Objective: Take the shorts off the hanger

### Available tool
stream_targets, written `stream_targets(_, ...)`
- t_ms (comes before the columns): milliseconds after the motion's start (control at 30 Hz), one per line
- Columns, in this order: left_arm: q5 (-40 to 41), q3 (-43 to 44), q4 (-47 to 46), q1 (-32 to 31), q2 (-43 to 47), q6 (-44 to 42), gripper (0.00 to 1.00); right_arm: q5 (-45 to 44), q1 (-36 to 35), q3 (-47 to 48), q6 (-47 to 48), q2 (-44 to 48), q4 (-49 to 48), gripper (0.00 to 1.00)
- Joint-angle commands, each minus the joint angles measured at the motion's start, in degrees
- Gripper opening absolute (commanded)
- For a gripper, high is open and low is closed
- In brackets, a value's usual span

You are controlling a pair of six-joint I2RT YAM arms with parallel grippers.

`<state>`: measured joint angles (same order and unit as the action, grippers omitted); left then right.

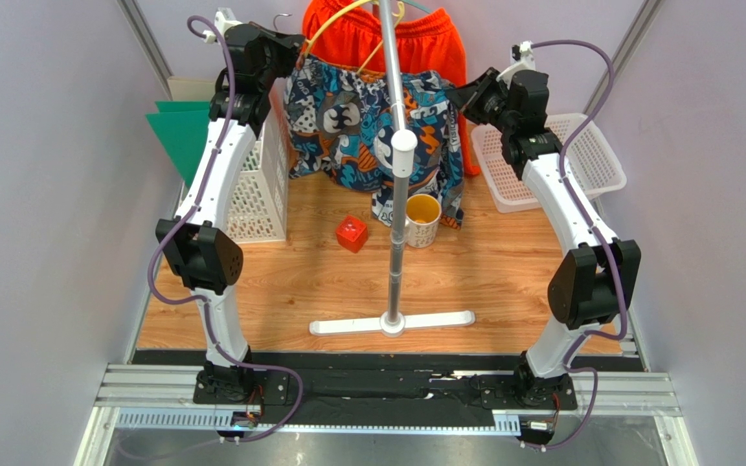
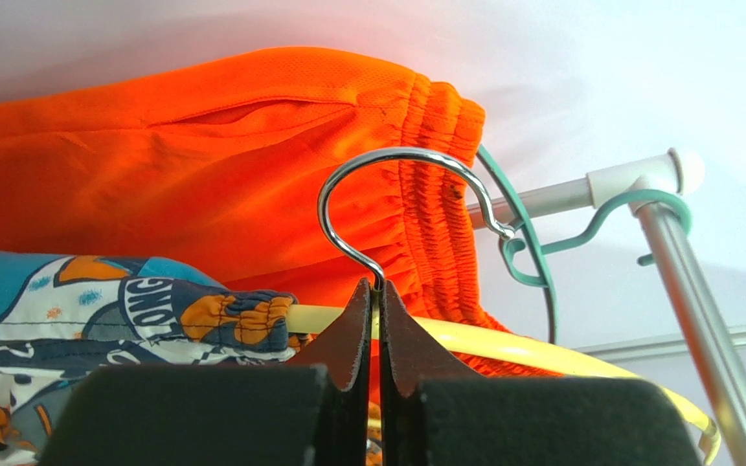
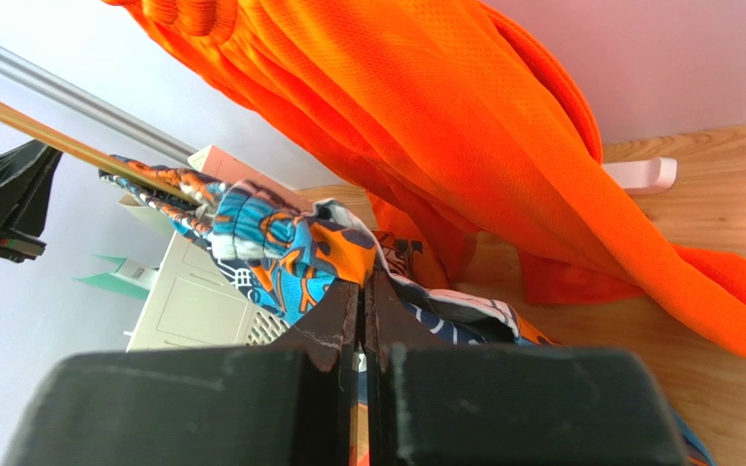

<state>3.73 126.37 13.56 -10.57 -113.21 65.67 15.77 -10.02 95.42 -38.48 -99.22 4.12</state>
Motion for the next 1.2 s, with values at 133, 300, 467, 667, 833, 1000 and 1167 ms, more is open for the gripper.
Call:
stream_targets(133,-2.93,2.39,-5.83,0.72,0.88,3.68,0.0,4.6,-1.49,4.33,-1.24,-3.6,-5.41,0.0)
stream_targets(300,-2.24,-0.06,-3.55,-0.51,2.29,-1.94,0.0,7.16,-3.77,10.92,-2.65,-8.53,-4.3,0.0)
stream_targets(467,-1.0,-7.6,-5.11,0.11,5.27,-1.69,0.0,7.26,-4.92,12.42,-4.41,-11.6,-2.19,0.0)
stream_targets(667,-2.32,-6.57,-7.67,0.37,5.37,-2.74,0.0,7.43,-5.71,14.45,-5.03,-13.89,-0.08,0.0)
stream_targets(833,-3.19,-8.24,-8.2,0.81,6.86,0.84,0.0,5.94,-6.41,15.14,-5.46,-15.47,0.98,0.0)
stream_targets(1000,-6.27,-11.57,-10.56,1.51,7.91,11.39,0.0,6.03,-7.99,16.38,-8.1,-17.32,-1.65,0.0)
stream_targets(1167,-7.86,-14.74,-12.5,3.53,9.93,20.72,0.0,6.82,-9.4,20.59,-9.86,-20.74,-1.48,0.0)
